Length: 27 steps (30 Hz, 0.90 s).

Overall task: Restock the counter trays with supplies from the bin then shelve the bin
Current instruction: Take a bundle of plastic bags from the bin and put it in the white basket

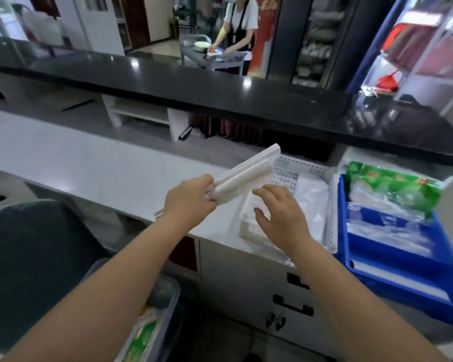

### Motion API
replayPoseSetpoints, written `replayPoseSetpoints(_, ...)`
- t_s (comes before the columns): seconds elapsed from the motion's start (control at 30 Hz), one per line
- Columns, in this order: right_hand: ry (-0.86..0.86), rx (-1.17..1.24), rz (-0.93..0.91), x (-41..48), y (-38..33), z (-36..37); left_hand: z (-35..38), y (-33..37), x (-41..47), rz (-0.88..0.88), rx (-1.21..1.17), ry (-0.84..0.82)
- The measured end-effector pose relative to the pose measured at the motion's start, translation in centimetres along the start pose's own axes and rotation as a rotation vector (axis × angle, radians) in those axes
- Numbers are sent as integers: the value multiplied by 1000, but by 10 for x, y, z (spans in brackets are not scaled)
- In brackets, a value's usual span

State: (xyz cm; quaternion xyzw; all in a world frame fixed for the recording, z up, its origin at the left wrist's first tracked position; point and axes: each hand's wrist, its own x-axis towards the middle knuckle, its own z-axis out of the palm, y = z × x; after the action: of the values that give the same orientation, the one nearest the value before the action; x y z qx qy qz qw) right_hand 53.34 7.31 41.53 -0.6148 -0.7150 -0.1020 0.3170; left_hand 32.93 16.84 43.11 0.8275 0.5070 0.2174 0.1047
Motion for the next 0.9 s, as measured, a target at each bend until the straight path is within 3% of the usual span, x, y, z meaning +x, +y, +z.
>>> replayPoseSetpoints(0.13,-64,148,291,2,71,-32,16,76,53,-12,-304,-139)
replayPoseSetpoints(0.27,-38,476,626,7,127,-49,49,136,95,-114,-656,-316)
replayPoseSetpoints(0.43,-83,1003,912,6,168,-41,97,163,121,-328,-1043,-547)
replayPoseSetpoints(0.5,-49,1110,988,4,174,-34,114,162,126,-376,-1154,-592)
replayPoseSetpoints(0.63,-12,1176,1118,9,180,-18,139,150,133,-455,-1189,-635)
replayPoseSetpoints(0.9,-105,1136,1237,33,191,16,148,118,170,-660,-1155,-855)
